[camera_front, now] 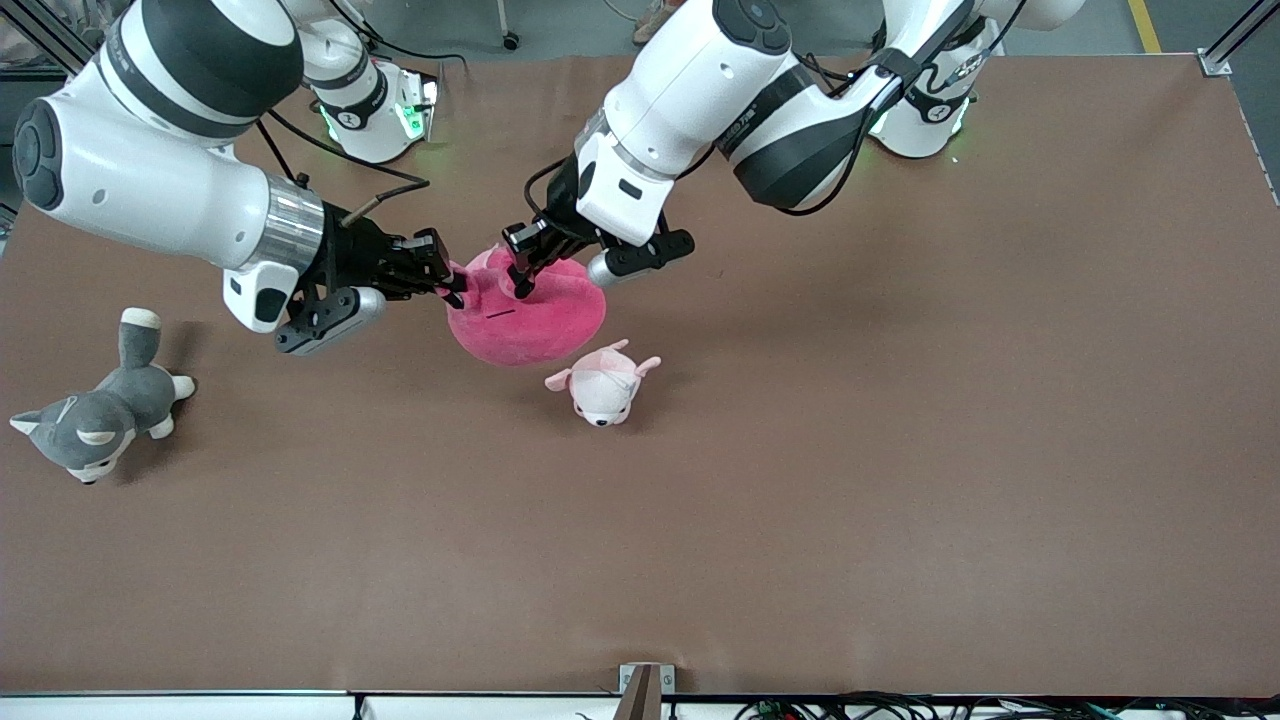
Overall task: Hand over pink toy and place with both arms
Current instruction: 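Open the left gripper and withdraw it from the pink toy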
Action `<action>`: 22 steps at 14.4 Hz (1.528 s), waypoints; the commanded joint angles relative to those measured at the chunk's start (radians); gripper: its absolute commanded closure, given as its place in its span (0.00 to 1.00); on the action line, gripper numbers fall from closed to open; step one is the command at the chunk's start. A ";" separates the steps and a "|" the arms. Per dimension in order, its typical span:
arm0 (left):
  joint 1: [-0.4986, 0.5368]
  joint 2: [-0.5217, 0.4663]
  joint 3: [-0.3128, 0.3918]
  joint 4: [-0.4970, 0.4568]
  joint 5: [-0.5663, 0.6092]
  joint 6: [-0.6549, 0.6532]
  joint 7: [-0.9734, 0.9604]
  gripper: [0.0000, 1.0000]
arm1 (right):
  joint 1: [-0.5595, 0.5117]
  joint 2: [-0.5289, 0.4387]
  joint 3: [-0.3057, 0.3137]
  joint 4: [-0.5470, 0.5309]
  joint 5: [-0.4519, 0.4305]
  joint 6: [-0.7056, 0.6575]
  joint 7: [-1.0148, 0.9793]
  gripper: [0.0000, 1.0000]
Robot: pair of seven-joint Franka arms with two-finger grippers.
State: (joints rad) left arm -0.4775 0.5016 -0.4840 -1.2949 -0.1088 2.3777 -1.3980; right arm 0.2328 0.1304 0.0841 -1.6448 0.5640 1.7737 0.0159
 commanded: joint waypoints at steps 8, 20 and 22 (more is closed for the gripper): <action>0.042 -0.015 0.009 0.020 0.133 -0.112 0.004 0.00 | 0.025 -0.003 -0.012 0.008 -0.021 -0.052 0.009 0.99; 0.359 -0.098 0.009 0.009 0.423 -0.609 0.301 0.00 | -0.171 0.075 -0.015 0.060 -0.141 -0.053 -0.026 0.98; 0.417 -0.107 0.009 0.011 0.446 -0.641 0.477 0.00 | -0.214 0.106 -0.015 0.062 -0.135 -0.051 -0.077 0.98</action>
State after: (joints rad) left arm -0.1020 0.4285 -0.4697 -1.2699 0.3022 1.7737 -1.0445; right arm 0.0686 0.1922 0.0533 -1.6134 0.4253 1.7347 -0.0205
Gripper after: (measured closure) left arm 0.000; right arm 0.881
